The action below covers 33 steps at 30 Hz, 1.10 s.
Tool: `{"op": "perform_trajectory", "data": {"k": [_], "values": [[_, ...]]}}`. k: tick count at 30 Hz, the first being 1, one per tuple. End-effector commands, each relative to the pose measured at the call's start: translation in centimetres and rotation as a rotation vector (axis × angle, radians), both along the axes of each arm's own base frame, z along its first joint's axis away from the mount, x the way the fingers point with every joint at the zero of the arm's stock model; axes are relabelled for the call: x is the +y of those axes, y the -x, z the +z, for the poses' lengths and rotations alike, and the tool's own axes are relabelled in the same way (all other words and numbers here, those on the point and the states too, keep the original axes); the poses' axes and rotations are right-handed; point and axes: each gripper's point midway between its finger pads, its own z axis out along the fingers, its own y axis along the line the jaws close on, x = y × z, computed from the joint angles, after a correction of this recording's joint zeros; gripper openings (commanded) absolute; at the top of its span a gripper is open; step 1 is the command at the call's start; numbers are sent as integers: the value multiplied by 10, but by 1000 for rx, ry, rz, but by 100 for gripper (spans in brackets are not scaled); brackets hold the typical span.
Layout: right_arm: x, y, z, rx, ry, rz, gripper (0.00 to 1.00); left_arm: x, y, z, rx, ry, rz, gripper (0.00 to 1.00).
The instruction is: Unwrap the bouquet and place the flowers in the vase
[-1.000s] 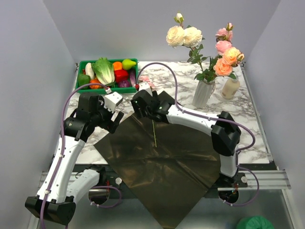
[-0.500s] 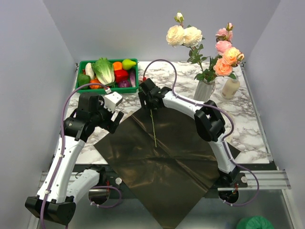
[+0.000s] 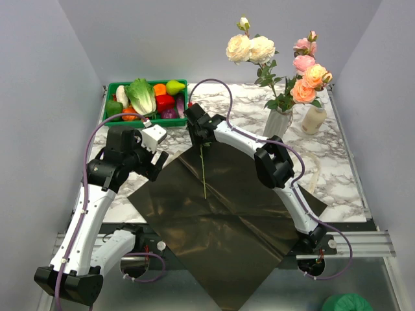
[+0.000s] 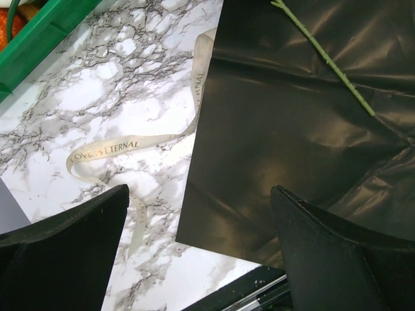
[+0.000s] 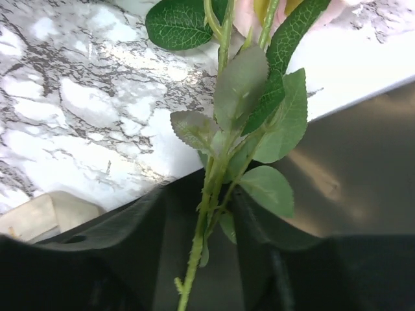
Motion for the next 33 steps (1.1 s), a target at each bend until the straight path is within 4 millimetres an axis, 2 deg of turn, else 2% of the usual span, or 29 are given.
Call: {"op": "perform_trajectory", "data": {"k": [1,5,8,9,12,13,15,16,19,20,21,22,23,24,25,26,27,28,29,30,31,32,33], "values": [[-11,3,-24,62,53,0,49,2,-1,5,-24,-1,6,99],[-20,4,-30,69,75,-17,44,2,0,3,-19,1,2,99],[-23,7,-31,73,87,-19,32,1,0,5,-24,5,1,99],[-25,6,-26,67,83,-29,22,1,0,6,-26,8,1,99],[-27,9,-17,62,66,-43,0,1,2,8,-32,8,0,99],[-27,9,2,36,40,-45,0,1,3,9,-33,10,1,99],[-30,13,15,14,17,-48,0,1,4,9,-36,11,0,99],[-29,12,44,-29,-25,-49,0,1,4,9,-34,12,-1,99],[-38,17,70,-81,-57,-51,0,0,5,8,-30,18,-2,99],[-40,20,97,-120,-97,-51,1,0,5,9,-35,19,-4,99],[-38,19,113,-158,-128,-37,0,0,6,10,-36,20,-3,99],[-43,26,110,-157,-122,-27,0,0,7,11,-39,21,-3,99],[-44,32,138,-202,-163,-11,0,0,7,11,-37,22,-2,99],[-41,34,149,-250,-176,21,0,0,9,13,-41,26,-3,99],[-45,42,146,-257,-164,42,0,1,10,15,-44,26,-2,99],[-42,52,154,-278,-169,76,0,1,10,15,-45,28,-1,99],[-42,57,186,-369,-201,125,0,1,12,16,-46,29,-2,99],[-43,65,200,-416,-211,153,1,1,12,16,-44,30,-3,99],[-45,82,187,-423,-185,200,1,0,12,16,-43,36,-4,99],[-48,90,231,-549,-246,231,0,-1,12,17,-45,39,-4,99],[-51,99,236,-578,-261,253,0,-1,12,17,-45,43,-4,99],[-54,110,234,-585,-267,285,1,-2,12,17,-44,47,-4,99],[-55,119,250,-628,-301,330,1,-3,11,18,-42,53,-7,99]]}}
